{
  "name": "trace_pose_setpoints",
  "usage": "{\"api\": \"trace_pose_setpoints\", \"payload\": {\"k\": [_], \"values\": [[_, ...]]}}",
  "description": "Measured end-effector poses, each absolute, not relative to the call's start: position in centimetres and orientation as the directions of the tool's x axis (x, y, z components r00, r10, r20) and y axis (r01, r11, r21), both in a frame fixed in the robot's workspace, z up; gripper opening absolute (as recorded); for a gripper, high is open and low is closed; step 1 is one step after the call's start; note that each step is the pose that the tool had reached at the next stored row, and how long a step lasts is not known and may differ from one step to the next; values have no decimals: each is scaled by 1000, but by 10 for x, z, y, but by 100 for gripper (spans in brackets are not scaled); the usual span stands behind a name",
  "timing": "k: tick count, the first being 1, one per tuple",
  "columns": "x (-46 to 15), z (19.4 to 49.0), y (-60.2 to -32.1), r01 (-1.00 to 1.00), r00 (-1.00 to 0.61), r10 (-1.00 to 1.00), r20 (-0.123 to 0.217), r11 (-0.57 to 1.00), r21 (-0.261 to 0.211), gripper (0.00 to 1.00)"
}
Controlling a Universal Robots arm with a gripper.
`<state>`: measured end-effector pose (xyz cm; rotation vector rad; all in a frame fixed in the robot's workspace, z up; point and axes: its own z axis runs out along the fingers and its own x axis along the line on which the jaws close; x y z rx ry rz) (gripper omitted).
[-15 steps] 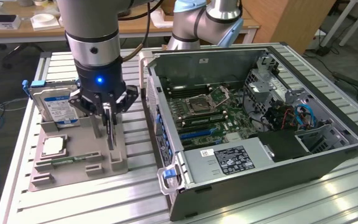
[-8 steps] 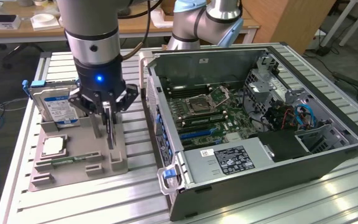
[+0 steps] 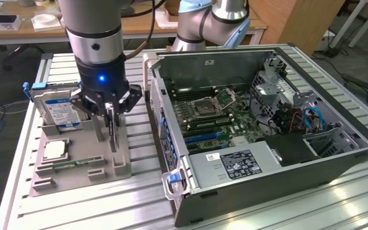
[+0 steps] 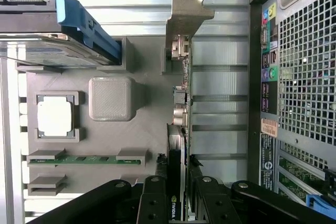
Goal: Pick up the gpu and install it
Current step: 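Pick up the gpu and move the gpu toward the slot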
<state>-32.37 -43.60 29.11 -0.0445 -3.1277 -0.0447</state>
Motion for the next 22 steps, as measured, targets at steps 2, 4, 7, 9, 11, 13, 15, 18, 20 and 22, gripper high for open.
{"api": "trace_pose_setpoints", "payload": {"k": [2, 4, 7, 9, 11, 13, 15, 18, 20, 22], "values": [[-324, 292, -436, 29, -1000, 28, 14, 999, 28, 26], [-324, 294, -436, 29, -1000, 28, 14, 999, 28, 26], [-324, 296, -436, 29, -1000, 28, 14, 999, 28, 26], [-324, 297, -436, 29, -1000, 28, 14, 999, 28, 26], [-324, 298, -436, 29, -1000, 28, 14, 999, 28, 26], [-324, 299, -436, 29, -1000, 28, 14, 999, 28, 26], [-324, 301, -436, 29, -1000, 28, 14, 999, 28, 26], [-324, 302, -436, 29, -1000, 28, 14, 999, 28, 26], [-324, 303, -436, 29, -1000, 28, 14, 999, 29, 26], [-324, 305, -436, 29, -1000, 28, 14, 999, 29, 26]]}}
